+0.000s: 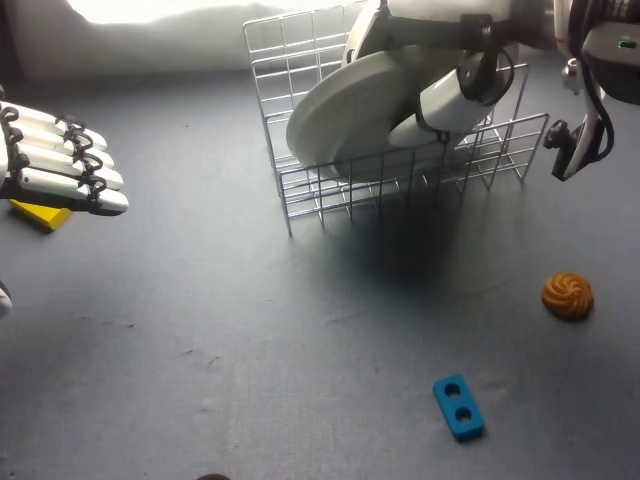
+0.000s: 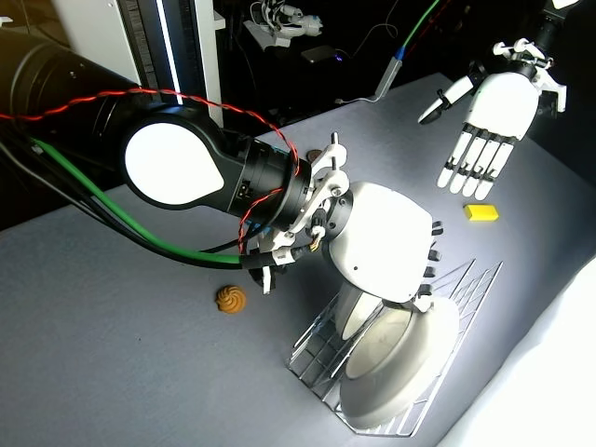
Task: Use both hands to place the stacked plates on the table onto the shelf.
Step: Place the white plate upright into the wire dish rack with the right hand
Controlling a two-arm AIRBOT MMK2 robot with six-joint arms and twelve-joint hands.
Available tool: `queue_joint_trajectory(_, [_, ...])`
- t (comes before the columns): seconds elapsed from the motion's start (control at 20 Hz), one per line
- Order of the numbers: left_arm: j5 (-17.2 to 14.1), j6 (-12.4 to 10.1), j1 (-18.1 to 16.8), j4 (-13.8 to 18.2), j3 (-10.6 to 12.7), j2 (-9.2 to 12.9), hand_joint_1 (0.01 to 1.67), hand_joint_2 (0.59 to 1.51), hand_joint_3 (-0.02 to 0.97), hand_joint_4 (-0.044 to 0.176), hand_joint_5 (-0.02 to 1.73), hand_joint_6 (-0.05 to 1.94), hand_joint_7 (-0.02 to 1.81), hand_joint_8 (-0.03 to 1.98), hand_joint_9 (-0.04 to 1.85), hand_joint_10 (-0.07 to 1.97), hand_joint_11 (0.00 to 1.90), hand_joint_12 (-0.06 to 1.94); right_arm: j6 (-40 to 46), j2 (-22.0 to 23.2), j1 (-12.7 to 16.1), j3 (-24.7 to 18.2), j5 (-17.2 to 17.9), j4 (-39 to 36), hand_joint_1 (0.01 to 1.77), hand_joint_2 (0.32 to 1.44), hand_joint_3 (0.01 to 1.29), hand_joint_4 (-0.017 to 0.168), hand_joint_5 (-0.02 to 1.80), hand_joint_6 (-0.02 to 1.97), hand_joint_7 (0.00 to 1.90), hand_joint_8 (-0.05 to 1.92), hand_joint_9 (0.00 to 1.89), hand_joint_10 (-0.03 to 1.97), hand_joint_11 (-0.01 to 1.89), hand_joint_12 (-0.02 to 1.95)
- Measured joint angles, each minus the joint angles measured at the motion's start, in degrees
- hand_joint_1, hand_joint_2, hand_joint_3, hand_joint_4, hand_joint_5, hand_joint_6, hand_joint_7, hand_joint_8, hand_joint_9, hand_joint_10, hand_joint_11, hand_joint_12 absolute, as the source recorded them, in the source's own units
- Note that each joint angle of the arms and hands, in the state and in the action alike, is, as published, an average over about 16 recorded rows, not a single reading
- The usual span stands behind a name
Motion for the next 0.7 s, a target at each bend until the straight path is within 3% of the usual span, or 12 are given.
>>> queue_joint_trajectory(0.45, [0.0,0.0,0.0,0.0,0.0,0.0,0.02,1.074,0.017,-0.002,0.03,0.01,0.02,0.0,0.02,0.01,0.02,0.0,-0.4,0.0,0.1,0.1,0.0,0.0,1.21,1.04,0.02,-0.007,0.86,1.01,0.94,0.44,1.03,0.14,0.26,1.37])
queue_joint_trajectory(0.7, [0.0,0.0,0.0,0.0,0.0,0.0,0.02,1.074,0.017,-0.002,0.03,0.01,0.03,0.0,0.02,0.01,0.02,0.0,-0.5,0.0,0.7,0.1,0.2,0.0,1.15,1.04,0.02,-0.007,0.83,0.75,0.85,0.2,0.94,0.1,0.2,1.36])
